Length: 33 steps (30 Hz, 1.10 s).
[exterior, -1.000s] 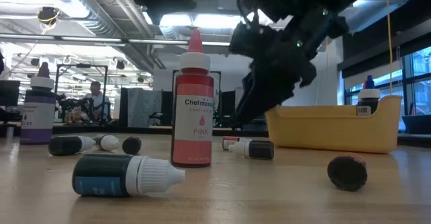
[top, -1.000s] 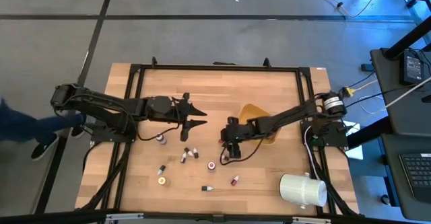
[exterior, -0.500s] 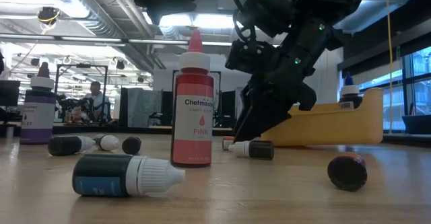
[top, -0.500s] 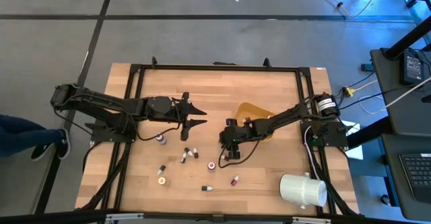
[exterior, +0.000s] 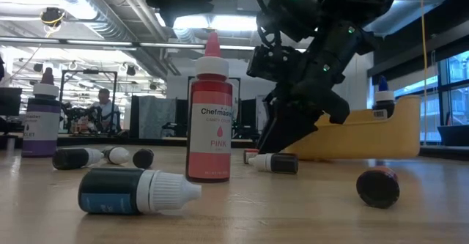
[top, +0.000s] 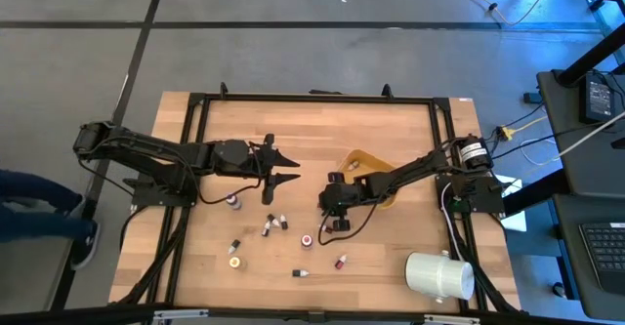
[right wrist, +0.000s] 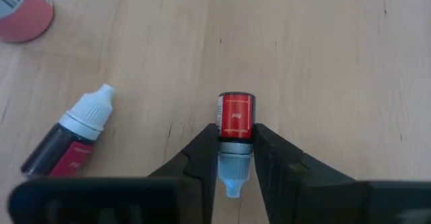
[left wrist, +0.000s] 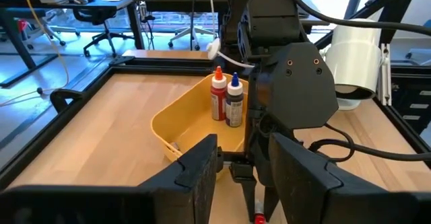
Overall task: Pick & Place food coloring
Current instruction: Put the top small red food coloring bottle in the yellow bin
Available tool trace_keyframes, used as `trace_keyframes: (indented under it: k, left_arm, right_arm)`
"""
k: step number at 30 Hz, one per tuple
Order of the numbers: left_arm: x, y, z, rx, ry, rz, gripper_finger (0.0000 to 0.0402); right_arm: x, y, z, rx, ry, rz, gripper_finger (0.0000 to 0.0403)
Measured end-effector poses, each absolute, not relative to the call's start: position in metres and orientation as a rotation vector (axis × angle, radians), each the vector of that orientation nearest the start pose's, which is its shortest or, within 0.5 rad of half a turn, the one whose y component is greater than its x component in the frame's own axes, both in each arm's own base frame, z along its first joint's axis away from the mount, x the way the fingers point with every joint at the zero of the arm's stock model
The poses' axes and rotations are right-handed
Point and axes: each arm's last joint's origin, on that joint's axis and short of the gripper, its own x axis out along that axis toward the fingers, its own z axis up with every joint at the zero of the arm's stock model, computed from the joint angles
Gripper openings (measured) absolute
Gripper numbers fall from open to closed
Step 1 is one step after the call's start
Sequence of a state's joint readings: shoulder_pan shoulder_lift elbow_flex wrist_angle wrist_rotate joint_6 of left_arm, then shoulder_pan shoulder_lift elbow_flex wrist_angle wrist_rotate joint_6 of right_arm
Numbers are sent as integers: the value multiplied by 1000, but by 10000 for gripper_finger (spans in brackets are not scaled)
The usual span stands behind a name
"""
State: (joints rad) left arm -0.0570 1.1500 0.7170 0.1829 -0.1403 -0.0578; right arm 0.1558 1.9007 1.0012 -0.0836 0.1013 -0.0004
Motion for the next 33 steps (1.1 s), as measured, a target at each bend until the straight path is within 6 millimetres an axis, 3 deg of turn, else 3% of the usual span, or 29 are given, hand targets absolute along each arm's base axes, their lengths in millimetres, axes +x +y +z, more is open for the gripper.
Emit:
trace_keyframes:
  k: [9,16,25,30,33]
  left_arm:
    - [253,-10,272,-33,246,90,134]
    - [253,-10,272,-32,246,90,130]
    - [253,-10,272,-32,252,89,134]
    - [252,-10,270,-31,269,89,130]
    - [252,-11,268,-44,291,89,130]
  right_arm:
    - [354,52,119,-137,977,35,85]
    - [355,59,134,-175,1011,69,84]
    - [341,67,199,-215,945,90,84]
    - [310,59,239,-201,944,0,84]
    - [286,50,251,-169,971,-94,84]
